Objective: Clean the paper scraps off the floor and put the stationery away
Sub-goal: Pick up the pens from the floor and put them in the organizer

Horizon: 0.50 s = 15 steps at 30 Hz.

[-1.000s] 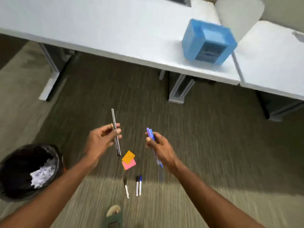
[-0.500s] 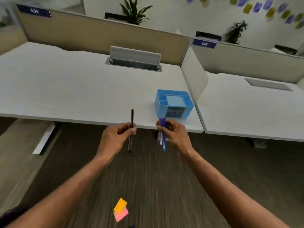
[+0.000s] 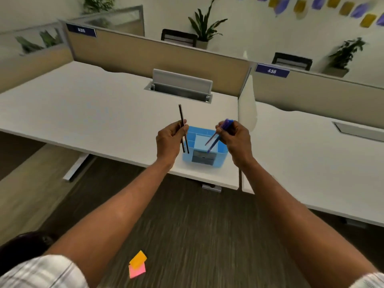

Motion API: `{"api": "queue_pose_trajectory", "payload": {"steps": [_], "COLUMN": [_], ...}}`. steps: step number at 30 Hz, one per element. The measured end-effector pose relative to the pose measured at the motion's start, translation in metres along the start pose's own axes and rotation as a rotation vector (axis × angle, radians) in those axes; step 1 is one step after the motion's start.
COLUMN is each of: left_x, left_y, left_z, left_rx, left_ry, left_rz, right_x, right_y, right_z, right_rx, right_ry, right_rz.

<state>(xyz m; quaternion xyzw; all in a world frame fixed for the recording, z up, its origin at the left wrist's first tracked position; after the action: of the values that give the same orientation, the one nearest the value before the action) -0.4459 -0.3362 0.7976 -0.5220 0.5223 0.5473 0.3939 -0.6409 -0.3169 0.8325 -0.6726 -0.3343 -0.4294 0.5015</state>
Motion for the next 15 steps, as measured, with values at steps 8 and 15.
{"api": "queue_pose_trajectory", "payload": {"steps": [8, 15], "left_x": [0.024, 0.078], "left_y": [0.039, 0.051], "left_z": [-0.054, -0.093], "left_rx": [-0.080, -0.119], "left_ry": [0.061, 0.057], "left_rz": [0.071, 0.020], "right_x": [-0.021, -0.041], "right_y": [0.012, 0.045], "right_z": [-0.062, -0.124], "right_rx": [0.107, 0.170], "right_ry": [0.001, -0.070], "right_rz": [-0.026, 0.034]}}
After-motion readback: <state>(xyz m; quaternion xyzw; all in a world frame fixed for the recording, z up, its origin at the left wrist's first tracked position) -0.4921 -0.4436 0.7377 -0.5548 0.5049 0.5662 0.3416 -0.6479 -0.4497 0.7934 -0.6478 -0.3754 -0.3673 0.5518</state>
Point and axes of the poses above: each hand's wrist, its own z-axis away from the middle knuckle, its own y-axis out of the palm, x = y × z, the point moved 2 cm from there along -z, towards the middle knuckle, and after that the axes turned 8 degrees about z, right-handed, at the moved point
